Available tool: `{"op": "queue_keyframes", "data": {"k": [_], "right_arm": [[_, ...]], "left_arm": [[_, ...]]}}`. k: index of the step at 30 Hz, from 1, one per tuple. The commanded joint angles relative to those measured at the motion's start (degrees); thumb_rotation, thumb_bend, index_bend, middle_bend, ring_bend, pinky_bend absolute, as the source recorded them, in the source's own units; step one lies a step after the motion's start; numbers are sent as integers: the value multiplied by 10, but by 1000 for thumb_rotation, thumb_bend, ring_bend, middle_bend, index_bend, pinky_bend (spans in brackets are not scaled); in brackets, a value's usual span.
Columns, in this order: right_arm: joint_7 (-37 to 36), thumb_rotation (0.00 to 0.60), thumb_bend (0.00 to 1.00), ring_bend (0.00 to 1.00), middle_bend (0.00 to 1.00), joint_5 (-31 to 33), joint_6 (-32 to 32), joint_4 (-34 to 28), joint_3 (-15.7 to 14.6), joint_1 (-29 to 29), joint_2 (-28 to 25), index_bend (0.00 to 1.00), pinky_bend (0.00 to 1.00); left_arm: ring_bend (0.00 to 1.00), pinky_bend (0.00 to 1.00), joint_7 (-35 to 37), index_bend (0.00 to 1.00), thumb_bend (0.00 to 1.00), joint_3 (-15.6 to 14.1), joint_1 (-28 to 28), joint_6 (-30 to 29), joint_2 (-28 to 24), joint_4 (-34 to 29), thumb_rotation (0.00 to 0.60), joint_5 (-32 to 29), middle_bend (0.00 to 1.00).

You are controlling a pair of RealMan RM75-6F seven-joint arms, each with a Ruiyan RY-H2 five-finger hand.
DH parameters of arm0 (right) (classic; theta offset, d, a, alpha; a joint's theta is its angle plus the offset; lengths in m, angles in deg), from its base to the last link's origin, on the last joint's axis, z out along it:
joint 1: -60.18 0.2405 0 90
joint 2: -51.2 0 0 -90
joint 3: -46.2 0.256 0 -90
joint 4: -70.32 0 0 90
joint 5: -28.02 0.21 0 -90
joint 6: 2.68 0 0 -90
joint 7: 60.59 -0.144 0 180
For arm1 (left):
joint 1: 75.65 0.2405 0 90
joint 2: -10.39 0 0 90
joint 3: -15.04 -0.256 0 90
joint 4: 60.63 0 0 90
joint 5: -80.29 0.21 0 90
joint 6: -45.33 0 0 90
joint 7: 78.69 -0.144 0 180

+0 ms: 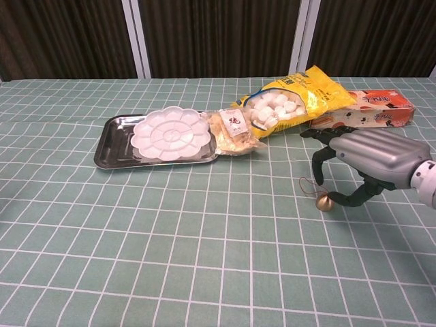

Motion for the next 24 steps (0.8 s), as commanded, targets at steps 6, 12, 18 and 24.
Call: {"op": "queue_keyframes", "data": {"k": [6, 12, 18, 24], "right_arm": [[0, 600, 480, 0, 39, 3, 5, 7, -6, 4, 1, 615, 0], [1, 600, 483, 0, 45, 12, 1, 17, -13, 9, 5, 631, 0], [-3, 600, 500, 0, 48, 14, 2, 24, -19, 14, 10, 633, 0], [-5, 600, 525, 0, 52, 17, 3, 25, -23, 17, 11, 638, 0]], "left_arm": [[0, 55, 1, 0, 417, 0, 0, 0, 0, 1, 600, 1, 0], [0, 55, 1, 0, 418, -1, -1, 2, 1, 2, 600, 0, 0], [0, 54, 1, 0, 418, 0, -1, 2, 0, 3, 600, 0, 0], [0, 54, 1, 0, 417, -1, -2, 3, 0, 4, 600, 1, 0]]}}
